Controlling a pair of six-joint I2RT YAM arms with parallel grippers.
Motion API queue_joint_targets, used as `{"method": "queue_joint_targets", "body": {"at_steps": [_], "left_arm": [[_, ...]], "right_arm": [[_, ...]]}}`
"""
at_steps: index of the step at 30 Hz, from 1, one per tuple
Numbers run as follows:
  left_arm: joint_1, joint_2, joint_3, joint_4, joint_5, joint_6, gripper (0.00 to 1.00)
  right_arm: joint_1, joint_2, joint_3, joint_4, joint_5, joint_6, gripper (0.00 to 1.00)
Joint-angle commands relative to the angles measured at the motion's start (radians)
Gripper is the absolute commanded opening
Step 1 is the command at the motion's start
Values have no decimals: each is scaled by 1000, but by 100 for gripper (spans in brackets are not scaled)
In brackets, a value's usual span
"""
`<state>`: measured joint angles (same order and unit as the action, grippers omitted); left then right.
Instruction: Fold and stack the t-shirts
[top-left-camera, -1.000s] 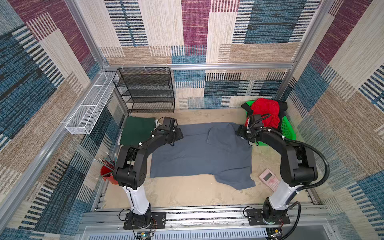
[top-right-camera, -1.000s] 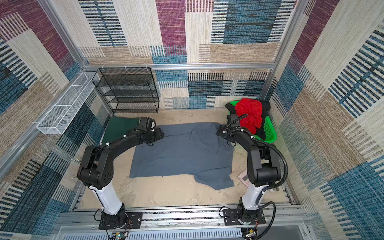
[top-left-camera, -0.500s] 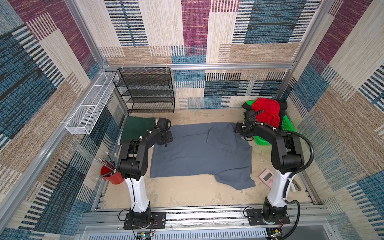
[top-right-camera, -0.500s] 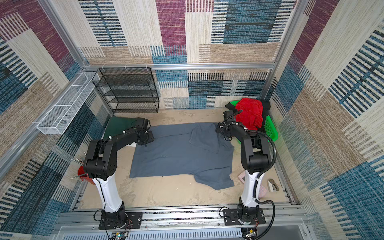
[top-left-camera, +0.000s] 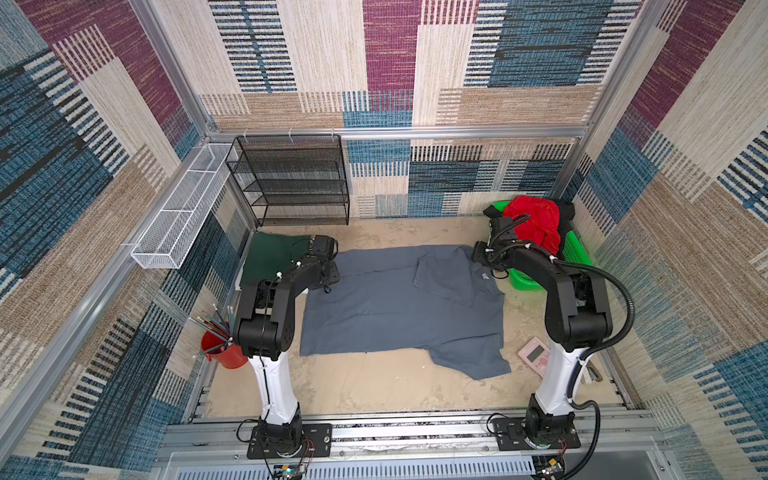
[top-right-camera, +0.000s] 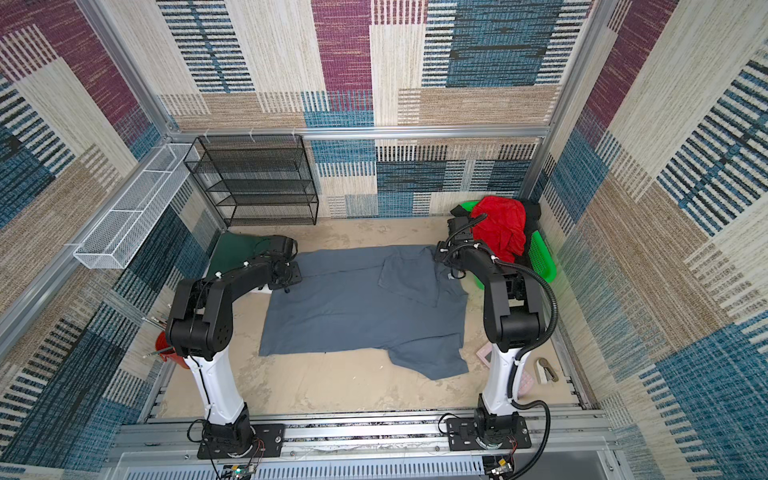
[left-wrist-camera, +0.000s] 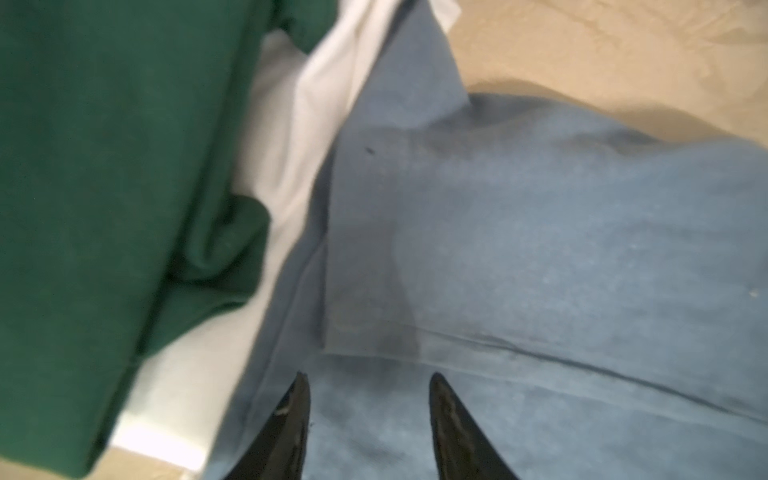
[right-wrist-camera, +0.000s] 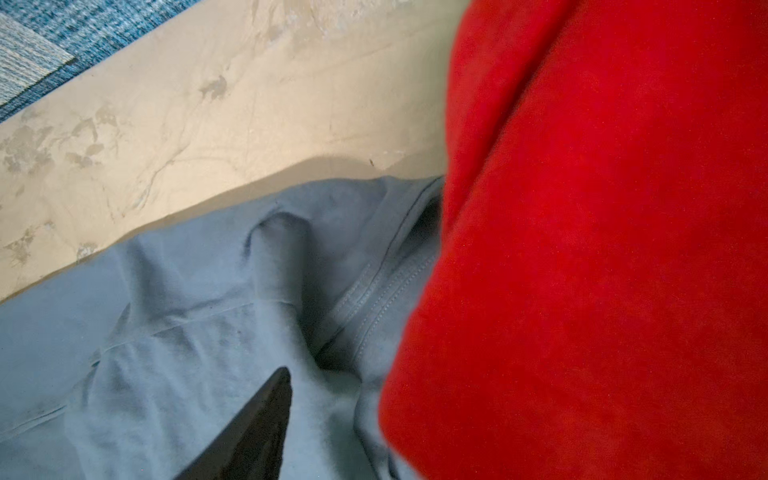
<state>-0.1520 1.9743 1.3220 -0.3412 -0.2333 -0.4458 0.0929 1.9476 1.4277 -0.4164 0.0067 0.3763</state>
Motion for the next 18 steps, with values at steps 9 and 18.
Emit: {"method": "queue_joint_targets", "body": {"at_steps": [9,18], "left_arm": [[10,10,3,-5,-22,4,47],[15,32,46,-9,2,1,20]], "right_arm": [[61,-68,-37,9,-25,-1,70],[87,-95,-116,22,-35,12,70]]}}
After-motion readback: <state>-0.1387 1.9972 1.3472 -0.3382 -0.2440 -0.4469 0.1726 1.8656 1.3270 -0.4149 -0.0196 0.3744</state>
